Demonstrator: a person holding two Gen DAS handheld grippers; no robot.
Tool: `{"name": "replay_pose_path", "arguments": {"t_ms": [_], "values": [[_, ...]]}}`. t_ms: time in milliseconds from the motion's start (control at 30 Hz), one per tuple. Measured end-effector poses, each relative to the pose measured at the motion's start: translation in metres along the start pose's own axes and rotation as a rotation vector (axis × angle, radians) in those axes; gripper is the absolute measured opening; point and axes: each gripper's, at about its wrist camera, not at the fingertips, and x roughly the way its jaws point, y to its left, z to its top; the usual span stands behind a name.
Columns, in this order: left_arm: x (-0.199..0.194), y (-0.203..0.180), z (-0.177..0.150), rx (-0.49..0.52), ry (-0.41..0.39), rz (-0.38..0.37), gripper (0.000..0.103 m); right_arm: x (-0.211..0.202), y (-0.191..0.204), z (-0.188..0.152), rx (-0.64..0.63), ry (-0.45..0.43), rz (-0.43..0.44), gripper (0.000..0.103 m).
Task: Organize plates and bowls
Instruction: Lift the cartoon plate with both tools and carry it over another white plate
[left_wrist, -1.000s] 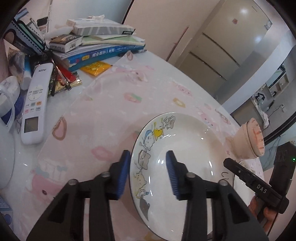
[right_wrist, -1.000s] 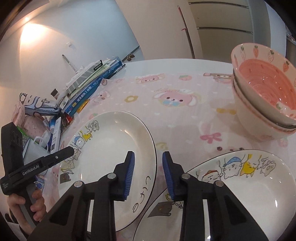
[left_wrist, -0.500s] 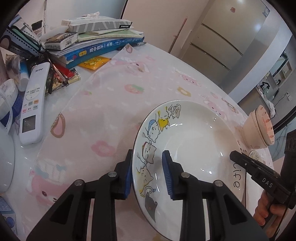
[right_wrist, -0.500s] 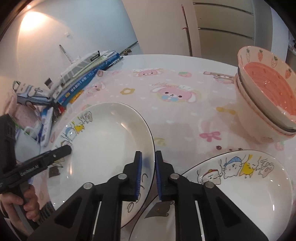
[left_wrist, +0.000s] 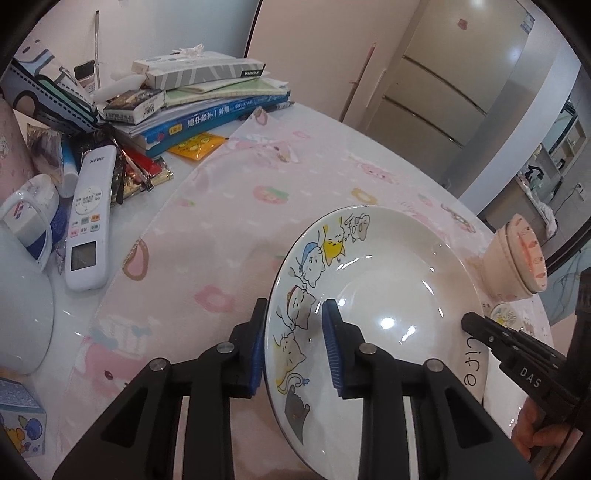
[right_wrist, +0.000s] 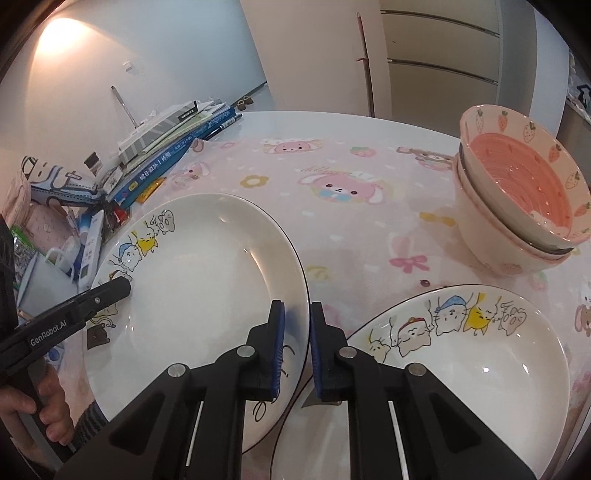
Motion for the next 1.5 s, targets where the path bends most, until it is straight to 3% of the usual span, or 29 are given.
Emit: {"name": "replay_pose_path", "arguments": {"t_ms": [367,733,1067,1300,1500], "values": [[-0.028,-0.029,0.007,0.034,-0.047,0.014,0.028,-0.043,-0.004,-0.002,0.021,-0.03,-0.004,0.014],[-0.068,-0.102,0.0,0.159,-0.095,-0.053,0.028,-0.126,-0.048,-0.023,0.104,-0.134,-0.031,0.014],[-0.089,-0.173,-0.015,0.234,-0.145,-0.161,0.028,-0.201,-0.109,-0.055,0.235,-0.254,-0.056,0.014],[-0.076,-0.193,-0.027,0.276,-0.126,-0.152,0.028,-0.208,-0.127,-0.072,0.272,-0.294,-0.059,0.014],[-0.051,-0.187,-0.038,0.284,-0.078,-0.135,0.028,-0.194,-0.129,-0.079,0.293,-0.315,-0.047,0.014]]}}
